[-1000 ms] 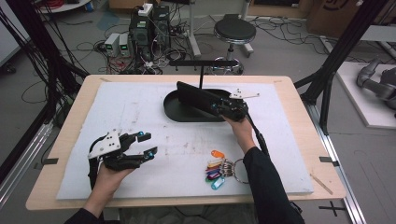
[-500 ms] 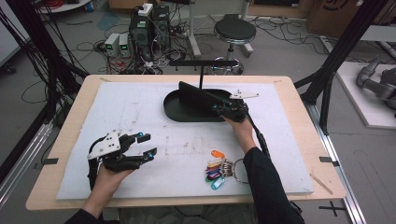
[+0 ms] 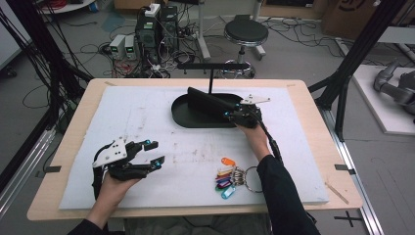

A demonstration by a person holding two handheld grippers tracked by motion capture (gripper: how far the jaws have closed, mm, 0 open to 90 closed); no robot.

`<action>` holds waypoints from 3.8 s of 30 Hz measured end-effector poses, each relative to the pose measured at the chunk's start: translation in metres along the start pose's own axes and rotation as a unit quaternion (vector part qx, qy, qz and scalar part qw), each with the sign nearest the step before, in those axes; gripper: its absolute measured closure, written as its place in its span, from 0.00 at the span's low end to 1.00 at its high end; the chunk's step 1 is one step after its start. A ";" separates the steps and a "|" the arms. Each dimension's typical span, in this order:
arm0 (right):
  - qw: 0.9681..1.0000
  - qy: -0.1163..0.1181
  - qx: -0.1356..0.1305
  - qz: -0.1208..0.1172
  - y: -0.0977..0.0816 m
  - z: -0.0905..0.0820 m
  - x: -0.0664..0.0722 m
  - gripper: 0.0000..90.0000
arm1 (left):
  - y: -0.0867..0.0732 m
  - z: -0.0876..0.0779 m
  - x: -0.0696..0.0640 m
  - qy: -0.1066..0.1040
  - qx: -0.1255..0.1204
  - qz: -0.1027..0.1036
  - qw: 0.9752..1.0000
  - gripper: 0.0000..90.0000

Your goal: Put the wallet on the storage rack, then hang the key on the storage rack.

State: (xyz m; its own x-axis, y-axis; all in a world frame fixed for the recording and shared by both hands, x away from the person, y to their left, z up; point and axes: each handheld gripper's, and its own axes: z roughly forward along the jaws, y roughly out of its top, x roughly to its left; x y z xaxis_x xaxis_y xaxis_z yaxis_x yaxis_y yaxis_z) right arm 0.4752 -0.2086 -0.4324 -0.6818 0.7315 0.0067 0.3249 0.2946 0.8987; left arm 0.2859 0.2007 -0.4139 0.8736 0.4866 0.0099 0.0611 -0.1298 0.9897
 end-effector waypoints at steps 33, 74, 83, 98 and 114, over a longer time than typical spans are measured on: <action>0.997 -0.012 -0.064 0.046 -0.017 -0.141 0.002 0.33 | -0.010 0.009 0.013 0.034 0.045 0.005 0.998 0.41; 0.991 -0.034 -0.126 0.037 -0.041 -0.177 -0.004 0.33 | -0.013 -0.009 0.019 0.090 0.040 -0.004 0.995 0.39; 0.995 -0.025 -0.089 0.024 -0.049 -0.198 0.012 0.33 | -0.015 -0.016 0.020 0.100 0.038 -0.005 0.994 0.39; 0.998 -0.018 0.022 0.056 -0.088 -0.213 0.034 0.66 | -0.007 -0.001 0.025 0.094 0.033 0.006 0.995 0.39; 0.990 0.017 0.116 0.073 -0.112 -0.202 0.045 0.79 | 0.004 0.021 0.026 0.115 0.022 0.018 0.993 0.39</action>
State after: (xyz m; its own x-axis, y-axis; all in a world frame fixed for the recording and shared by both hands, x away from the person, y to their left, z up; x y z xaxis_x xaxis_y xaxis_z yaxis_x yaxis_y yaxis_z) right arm 0.2758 -0.3329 -0.4446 -0.6374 0.7565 0.1467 0.5607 0.3247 0.7617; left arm 0.3190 0.1950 -0.4122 0.7424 0.6649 0.0820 0.0583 -0.1861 0.9808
